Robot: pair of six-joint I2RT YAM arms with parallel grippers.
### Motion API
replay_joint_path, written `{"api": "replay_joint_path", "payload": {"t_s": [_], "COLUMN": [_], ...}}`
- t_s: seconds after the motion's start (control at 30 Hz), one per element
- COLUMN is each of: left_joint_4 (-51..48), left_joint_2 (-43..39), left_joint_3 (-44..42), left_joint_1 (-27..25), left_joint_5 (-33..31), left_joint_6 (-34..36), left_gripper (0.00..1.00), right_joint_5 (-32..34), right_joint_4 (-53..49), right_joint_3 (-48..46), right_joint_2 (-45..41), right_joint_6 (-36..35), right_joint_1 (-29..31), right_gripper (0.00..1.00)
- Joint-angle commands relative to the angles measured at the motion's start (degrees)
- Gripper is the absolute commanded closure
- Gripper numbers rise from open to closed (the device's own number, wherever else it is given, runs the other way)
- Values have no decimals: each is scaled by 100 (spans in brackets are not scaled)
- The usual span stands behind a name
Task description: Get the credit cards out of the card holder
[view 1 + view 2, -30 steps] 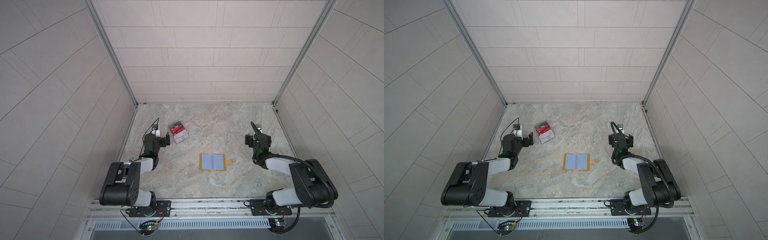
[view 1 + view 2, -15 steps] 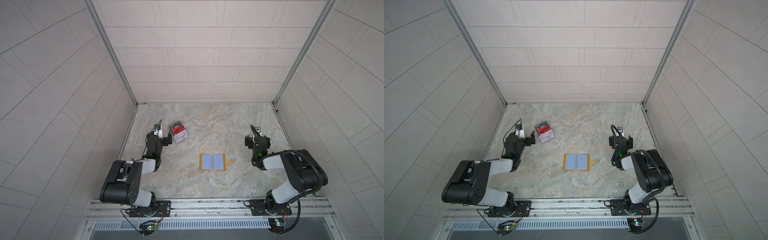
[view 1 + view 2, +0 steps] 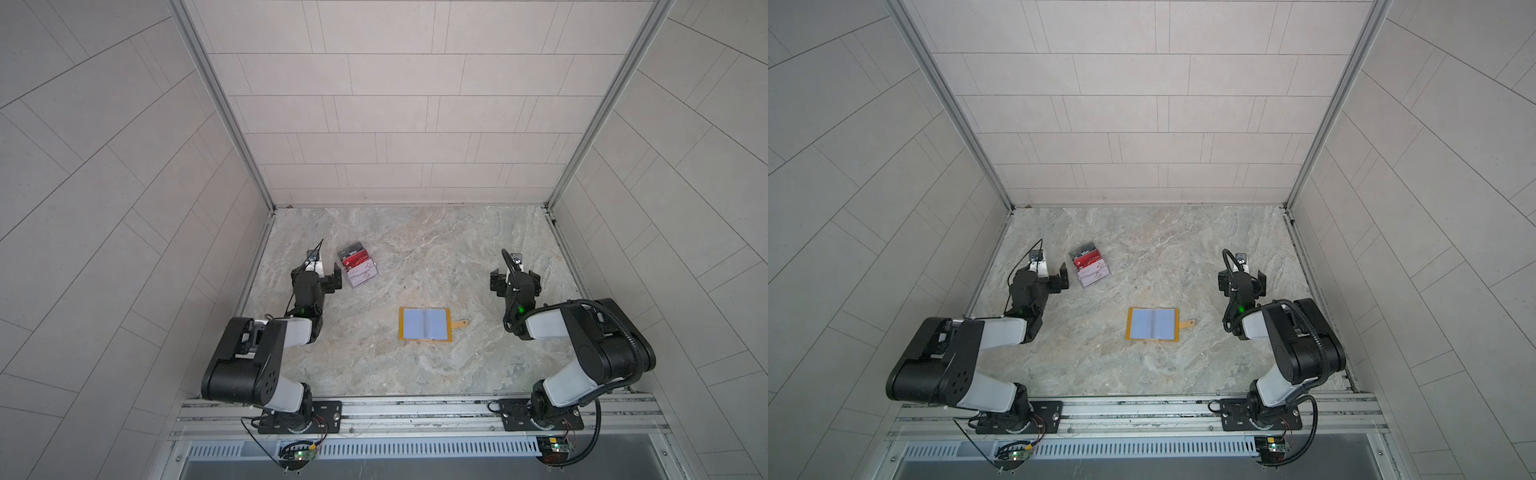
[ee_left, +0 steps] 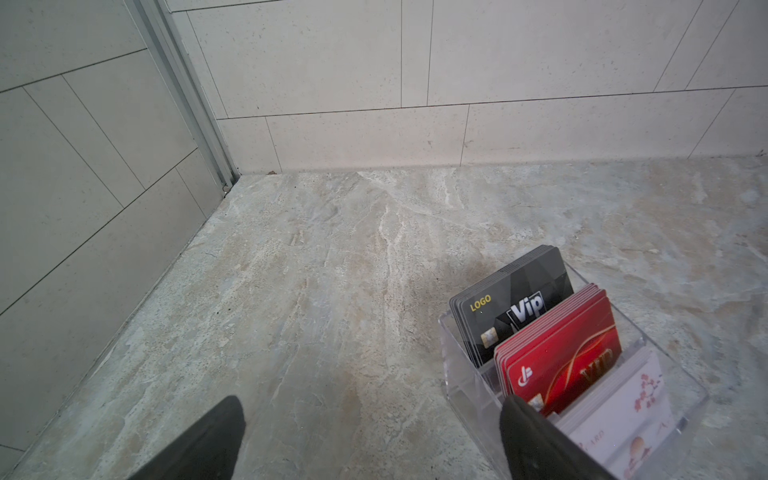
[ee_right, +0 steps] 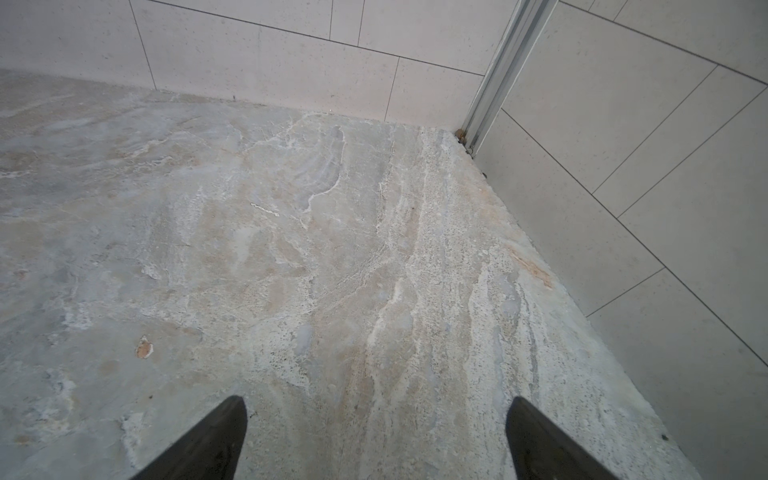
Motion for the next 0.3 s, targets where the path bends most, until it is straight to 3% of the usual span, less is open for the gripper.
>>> {"api": "replay_joint_path", "payload": {"t_s": [0.0, 0.27], "left_joint_4": [175, 173], "left_joint_2": [-21, -31], "left_joint_3": [-2, -7], "left_joint_1": [9, 11], "left_joint_5": [-61, -60], "left_joint_6": [-30, -22], "left_gripper": [0, 0], "right_joint_5": [25, 23], "right_joint_4": [116, 115], "right_joint_3": [46, 46], "right_joint_2": [-31, -30], "right_joint_6": [-20, -22], "right_joint_1": [-22, -26], "right_gripper": [0, 0]}}
